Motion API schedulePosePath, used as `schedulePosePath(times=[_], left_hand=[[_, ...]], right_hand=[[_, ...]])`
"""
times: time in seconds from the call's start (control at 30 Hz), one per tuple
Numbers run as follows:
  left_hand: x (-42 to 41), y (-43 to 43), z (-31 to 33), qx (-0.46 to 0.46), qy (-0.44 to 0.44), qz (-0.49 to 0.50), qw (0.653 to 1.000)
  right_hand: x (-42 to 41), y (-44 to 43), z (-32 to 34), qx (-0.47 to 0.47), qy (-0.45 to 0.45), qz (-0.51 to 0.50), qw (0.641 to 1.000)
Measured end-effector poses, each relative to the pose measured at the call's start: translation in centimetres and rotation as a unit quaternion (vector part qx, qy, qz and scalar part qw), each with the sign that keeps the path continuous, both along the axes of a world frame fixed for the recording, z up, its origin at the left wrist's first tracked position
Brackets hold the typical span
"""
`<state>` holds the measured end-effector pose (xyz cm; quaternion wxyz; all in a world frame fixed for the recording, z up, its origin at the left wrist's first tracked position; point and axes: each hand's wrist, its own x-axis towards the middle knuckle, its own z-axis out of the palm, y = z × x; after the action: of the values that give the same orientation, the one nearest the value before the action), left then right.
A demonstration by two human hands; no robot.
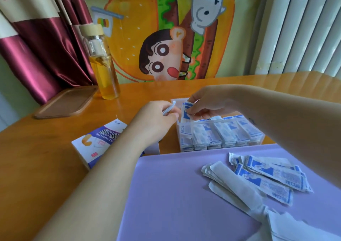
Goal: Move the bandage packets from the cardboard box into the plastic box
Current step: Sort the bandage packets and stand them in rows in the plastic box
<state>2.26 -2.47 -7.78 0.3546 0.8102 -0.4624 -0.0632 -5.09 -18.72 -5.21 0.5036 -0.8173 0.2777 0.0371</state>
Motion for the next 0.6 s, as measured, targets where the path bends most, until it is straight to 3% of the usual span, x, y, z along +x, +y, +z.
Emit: schedulePosePath(times=[0.2, 0.33, 0.6], left_hand=[[-0.2, -0.1, 0.0, 0.007, -0.007, -0.009, 1.0], [-0.1, 0.0, 0.0, 0.008, -0.004, -0.011, 1.0], [0.0, 0.0, -0.1, 0.007, 0.006, -0.009, 1.0]], right_hand=[[0.4, 0.8, -0.9, -0.093, 0.024, 0.015, 0.995], [0.7, 1.1, -1.3, -0.28, 0.056, 0.071, 0.956], [0.3, 0.8, -0.6, -0.345, -0.058, 0.083, 0.933]])
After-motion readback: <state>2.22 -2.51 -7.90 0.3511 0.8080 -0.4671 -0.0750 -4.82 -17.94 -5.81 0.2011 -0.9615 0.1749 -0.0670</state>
